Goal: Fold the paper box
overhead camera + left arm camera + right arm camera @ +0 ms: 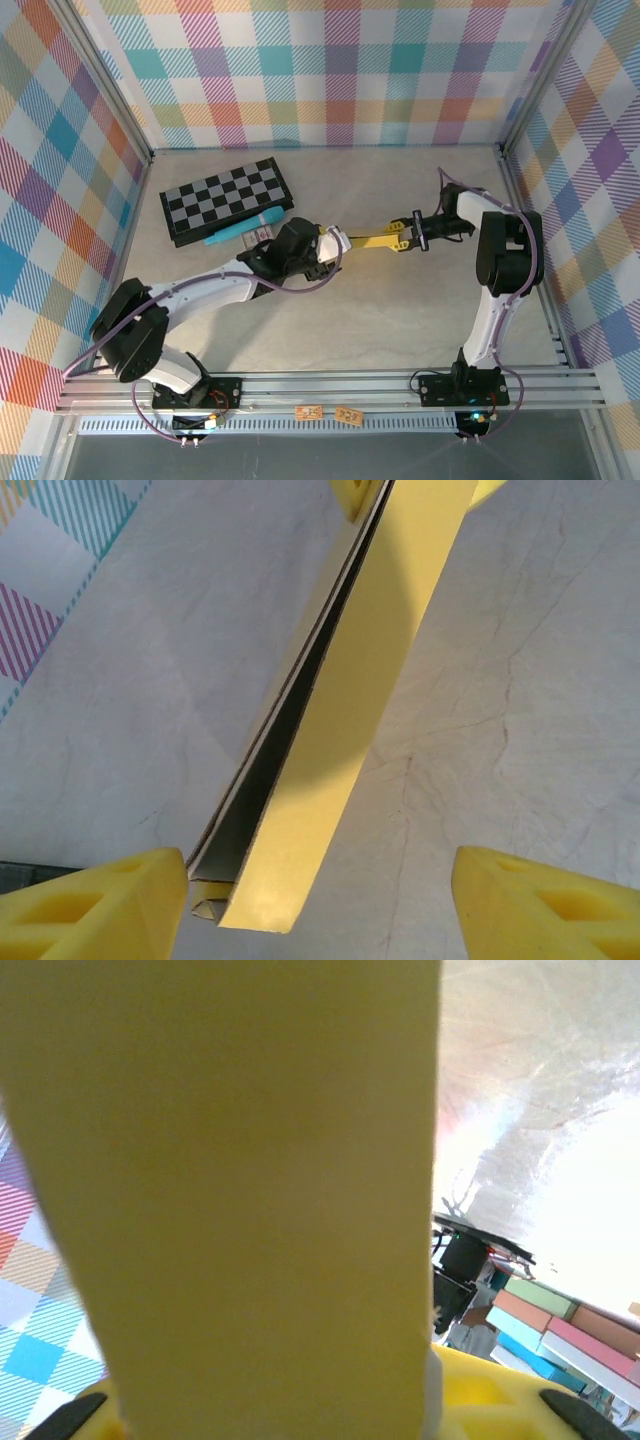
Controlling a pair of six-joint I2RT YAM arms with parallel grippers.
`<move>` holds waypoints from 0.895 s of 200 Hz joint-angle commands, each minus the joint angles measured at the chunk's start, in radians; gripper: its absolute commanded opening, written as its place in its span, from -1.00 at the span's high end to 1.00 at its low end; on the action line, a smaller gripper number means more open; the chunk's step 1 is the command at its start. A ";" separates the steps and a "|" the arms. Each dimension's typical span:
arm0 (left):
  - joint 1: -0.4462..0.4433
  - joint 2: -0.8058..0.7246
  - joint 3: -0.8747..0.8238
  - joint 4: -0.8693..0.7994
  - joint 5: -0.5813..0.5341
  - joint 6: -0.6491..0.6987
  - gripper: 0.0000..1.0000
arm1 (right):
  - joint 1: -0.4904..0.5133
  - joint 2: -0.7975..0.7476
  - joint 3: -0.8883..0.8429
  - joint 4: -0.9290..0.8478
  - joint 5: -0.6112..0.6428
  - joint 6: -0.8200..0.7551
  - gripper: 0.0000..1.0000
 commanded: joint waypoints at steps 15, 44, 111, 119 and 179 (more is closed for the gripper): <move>0.033 -0.073 0.008 -0.046 0.078 0.026 -0.45 | 0.013 -0.028 -0.008 -0.076 0.006 -0.001 0.48; 0.057 -0.036 0.017 -0.059 0.136 0.052 -0.47 | 0.012 -0.028 0.006 -0.092 0.003 -0.007 0.48; 0.062 0.155 0.132 -0.056 0.150 0.087 -0.50 | 0.014 -0.056 -0.016 -0.084 -0.015 0.007 0.47; 0.064 0.172 0.150 -0.065 0.163 0.084 -0.49 | 0.014 -0.062 -0.021 -0.083 -0.015 0.009 0.47; 0.063 0.232 0.231 -0.131 0.205 0.070 -0.16 | 0.021 -0.076 -0.064 -0.048 -0.040 0.038 0.47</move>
